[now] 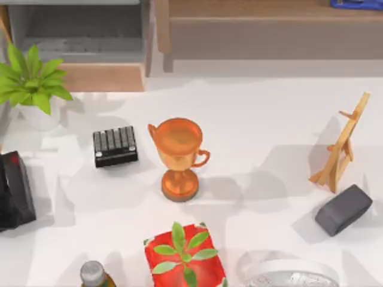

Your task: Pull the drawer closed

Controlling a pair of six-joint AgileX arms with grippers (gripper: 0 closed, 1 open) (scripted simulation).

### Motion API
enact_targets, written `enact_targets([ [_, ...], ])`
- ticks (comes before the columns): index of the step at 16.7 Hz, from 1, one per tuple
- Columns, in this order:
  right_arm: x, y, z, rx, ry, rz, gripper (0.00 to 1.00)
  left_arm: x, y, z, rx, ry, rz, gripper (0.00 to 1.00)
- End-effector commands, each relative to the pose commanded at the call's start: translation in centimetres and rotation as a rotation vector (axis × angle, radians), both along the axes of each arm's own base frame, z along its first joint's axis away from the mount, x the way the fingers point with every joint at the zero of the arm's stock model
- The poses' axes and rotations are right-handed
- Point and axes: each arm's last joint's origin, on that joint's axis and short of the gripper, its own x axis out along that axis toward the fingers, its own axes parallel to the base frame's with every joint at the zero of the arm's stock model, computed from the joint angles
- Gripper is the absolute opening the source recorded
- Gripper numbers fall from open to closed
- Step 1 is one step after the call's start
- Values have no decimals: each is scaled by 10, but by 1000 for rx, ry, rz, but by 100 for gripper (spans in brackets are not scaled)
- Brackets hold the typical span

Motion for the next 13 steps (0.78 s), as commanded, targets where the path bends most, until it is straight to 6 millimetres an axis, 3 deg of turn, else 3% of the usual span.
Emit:
enact_targets([
  [3, 0, 0, 0, 0, 0, 0, 100, 0, -1, 4, 0, -4, -2, 100],
  [5, 0, 0, 0, 0, 0, 0, 100, 1, -5, 17, 1, -11, -8, 100],
  [9, 0, 0, 0, 0, 0, 0, 100, 12, -19, 59, 1, -13, -13, 100],
  [13, 0, 0, 0, 0, 0, 0, 100, 37, -45, 103, 3, -4, -7, 100],
])
